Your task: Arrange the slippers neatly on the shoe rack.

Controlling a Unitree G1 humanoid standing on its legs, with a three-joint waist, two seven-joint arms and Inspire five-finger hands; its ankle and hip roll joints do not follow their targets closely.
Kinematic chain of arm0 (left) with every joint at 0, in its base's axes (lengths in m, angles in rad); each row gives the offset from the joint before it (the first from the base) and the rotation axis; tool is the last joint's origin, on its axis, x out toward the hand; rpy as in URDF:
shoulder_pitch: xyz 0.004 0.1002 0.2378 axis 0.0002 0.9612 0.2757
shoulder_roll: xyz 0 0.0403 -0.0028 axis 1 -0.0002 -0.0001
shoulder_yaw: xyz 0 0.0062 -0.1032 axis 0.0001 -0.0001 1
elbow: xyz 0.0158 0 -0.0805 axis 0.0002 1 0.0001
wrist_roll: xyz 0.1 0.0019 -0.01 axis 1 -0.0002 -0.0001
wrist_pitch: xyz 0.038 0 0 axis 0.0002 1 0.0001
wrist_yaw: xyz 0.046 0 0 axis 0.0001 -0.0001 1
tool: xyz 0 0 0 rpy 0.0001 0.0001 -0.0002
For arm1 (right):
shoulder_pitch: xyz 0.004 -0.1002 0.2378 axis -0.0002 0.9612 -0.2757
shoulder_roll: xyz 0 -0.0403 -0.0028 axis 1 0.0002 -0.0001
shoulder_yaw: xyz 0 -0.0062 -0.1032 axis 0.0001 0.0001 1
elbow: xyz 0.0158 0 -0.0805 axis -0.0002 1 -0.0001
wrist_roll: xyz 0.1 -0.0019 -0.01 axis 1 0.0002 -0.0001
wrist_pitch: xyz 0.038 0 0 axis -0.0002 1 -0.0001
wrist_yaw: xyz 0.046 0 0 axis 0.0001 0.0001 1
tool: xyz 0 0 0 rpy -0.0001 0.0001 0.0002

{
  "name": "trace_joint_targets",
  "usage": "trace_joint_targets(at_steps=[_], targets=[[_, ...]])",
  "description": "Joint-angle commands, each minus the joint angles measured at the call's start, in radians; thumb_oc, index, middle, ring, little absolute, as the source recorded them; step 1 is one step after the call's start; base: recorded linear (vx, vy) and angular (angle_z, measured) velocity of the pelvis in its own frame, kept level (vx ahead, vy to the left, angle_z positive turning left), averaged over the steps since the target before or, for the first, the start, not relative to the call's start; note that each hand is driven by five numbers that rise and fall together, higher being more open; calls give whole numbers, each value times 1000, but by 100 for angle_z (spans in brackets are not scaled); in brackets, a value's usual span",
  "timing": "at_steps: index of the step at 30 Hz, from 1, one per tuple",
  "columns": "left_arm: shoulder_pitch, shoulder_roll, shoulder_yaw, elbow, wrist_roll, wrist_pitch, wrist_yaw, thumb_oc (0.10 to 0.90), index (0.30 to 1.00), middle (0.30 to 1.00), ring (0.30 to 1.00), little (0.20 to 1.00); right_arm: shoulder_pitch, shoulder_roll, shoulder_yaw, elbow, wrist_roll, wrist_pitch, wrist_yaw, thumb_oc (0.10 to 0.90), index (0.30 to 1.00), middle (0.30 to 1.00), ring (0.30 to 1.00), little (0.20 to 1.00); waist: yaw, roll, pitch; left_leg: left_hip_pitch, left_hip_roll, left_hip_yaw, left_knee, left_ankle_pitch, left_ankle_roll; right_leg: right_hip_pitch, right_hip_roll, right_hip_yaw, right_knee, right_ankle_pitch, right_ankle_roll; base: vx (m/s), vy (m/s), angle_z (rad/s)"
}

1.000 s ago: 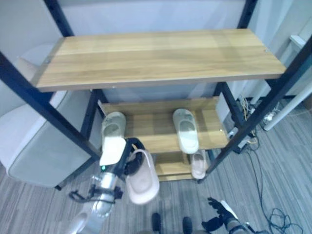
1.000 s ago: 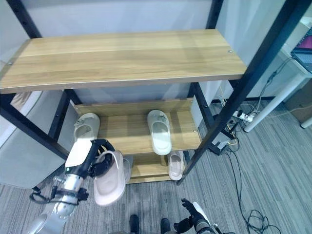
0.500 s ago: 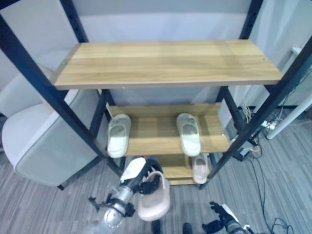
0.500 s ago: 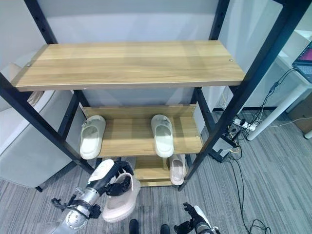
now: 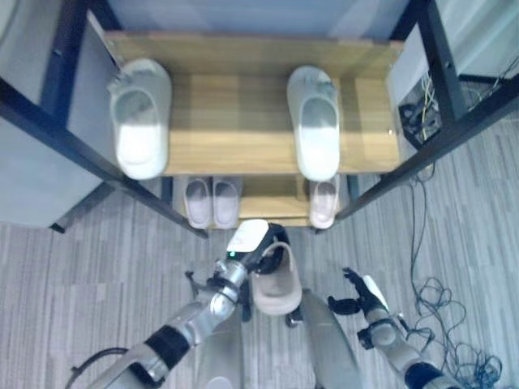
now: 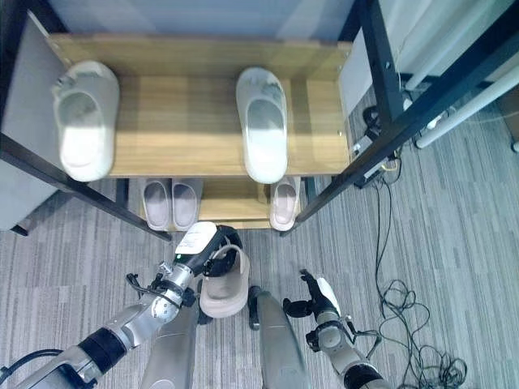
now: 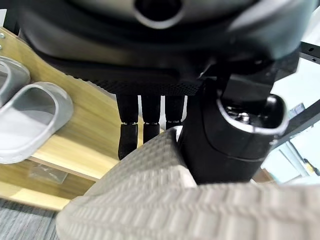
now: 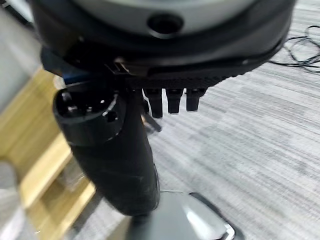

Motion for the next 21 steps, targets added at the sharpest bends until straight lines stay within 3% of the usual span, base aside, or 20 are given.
trace_joint_targets(at_steps=[1, 5, 8, 9, 14, 15, 18, 20, 21], targets=[[-131, -54, 5, -137, 66, -32, 187, 400, 300, 300, 300, 300, 77, -36, 37, -30, 10, -30, -49, 800, 900, 900, 900, 900, -15, 39, -56, -5, 45, -29, 145, -187, 48, -77, 3, 1, 15, -41, 44, -64, 36, -24], [-240, -22, 36, -233, 110, 12, 283, 400, 300, 300, 300, 300, 50, -79, 23, -94, 18, -61, -94, 800, 900, 900, 900, 900, -23, 55, -40, -180, 71, -44, 344, -258, 70, -251, 11, 7, 180, -90, 48, -46, 46, -30], [-305, -16, 36, -239, 140, 42, 322, 400, 300, 300, 300, 300, 29, -97, 26, -105, 9, -67, -107, 800, 900, 900, 900, 900, -27, 66, -42, -255, 81, -56, 450, -319, 81, -325, 15, 8, 273, -136, 56, 13, 46, -10], [-378, -7, 31, -215, 174, 81, 350, 400, 300, 300, 300, 300, 5, -120, 38, -121, -11, -72, -120, 800, 900, 900, 900, 900, -30, 71, -39, -329, 94, -67, 544, -349, 92, -398, 20, 7, 354, -154, 54, -76, 45, -13], [-508, 31, 33, -158, 206, 139, 385, 400, 300, 300, 300, 300, -19, -172, 41, -174, -38, -88, -136, 800, 900, 900, 900, 900, -40, 77, -36, -481, 117, -106, 757, -408, 105, -543, 27, -9, 552, -200, 49, 9, 15, -13], [-580, 53, 31, -113, 203, 168, 393, 400, 300, 300, 300, 300, -23, -199, 37, -198, -30, -94, -128, 800, 900, 900, 900, 900, -46, 78, -27, -539, 122, -124, 858, -435, 110, -600, 29, -19, 657, -224, 46, 76, 57, -7], [-661, 87, 12, -72, 219, 192, 396, 400, 300, 300, 300, 300, -24, -226, 32, -225, -15, -102, -113, 800, 900, 900, 900, 900, -53, 77, -11, -589, 125, -146, 950, -460, 112, -656, 31, -19, 759, -241, 50, 49, 59, -14], [-821, 180, -65, 4, 280, 260, 377, 400, 300, 300, 300, 300, -15, -272, 4, -295, 31, -134, -98, 800, 900, 900, 900, 900, -75, 72, 22, -664, 120, -178, 1114, -503, 111, -748, 39, 8, 926, -269, 46, 83, 71, -7], [-827, 179, -68, 7, 279, 260, 378, 400, 300, 300, 300, 300, -15, -273, 1, -298, 32, -133, -97, 800, 900, 900, 900, 900, -74, 71, 23, -670, 118, -179, 1122, -507, 110, -755, 38, 9, 935, -273, 46, 90, 73, -6]])
